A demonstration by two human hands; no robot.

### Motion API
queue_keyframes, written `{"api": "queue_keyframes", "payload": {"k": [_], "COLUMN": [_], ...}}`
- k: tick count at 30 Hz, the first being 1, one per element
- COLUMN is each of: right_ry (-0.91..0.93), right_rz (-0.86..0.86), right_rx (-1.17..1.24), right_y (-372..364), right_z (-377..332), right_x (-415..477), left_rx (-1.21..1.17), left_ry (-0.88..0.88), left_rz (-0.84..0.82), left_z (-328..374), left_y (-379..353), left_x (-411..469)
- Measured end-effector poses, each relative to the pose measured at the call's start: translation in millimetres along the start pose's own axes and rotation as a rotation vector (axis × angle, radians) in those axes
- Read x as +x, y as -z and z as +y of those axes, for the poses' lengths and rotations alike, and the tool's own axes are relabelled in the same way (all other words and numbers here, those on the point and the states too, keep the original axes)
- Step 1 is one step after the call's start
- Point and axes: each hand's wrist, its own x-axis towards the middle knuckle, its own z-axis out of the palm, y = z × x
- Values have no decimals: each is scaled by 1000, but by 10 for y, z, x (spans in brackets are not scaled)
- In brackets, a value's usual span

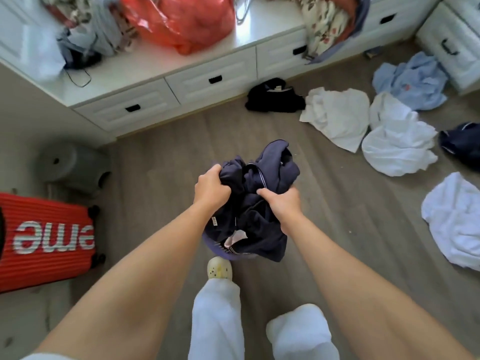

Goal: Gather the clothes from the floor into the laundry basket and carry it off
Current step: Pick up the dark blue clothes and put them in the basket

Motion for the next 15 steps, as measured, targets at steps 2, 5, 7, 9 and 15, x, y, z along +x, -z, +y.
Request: {"api": "queue_keyframes", "payload": {"k": [2, 5, 7, 9, 15], "right_ry": [-6, -35, -30, 21, 43], "right_rz": [34, 83, 100, 95, 60], "right_rx": [-74, -95, -133, -193, -384], "right_y": [-153, -422, -592, -713, -856], "right_z": [77, 200, 280, 356, 868], "right_x": [74, 212, 341, 467, 933], "left_rx": [-29, -84, -127, -147, -173], "left_ry": [8, 48, 80, 108, 138], "left_rz": [-57, -171, -239, -281, -327], "left_z": [-163, -454, -660, -825, -1272], "left_y": [1, -55, -176, -317, -921], "left_x": [124, 350, 523, 646, 953]}}
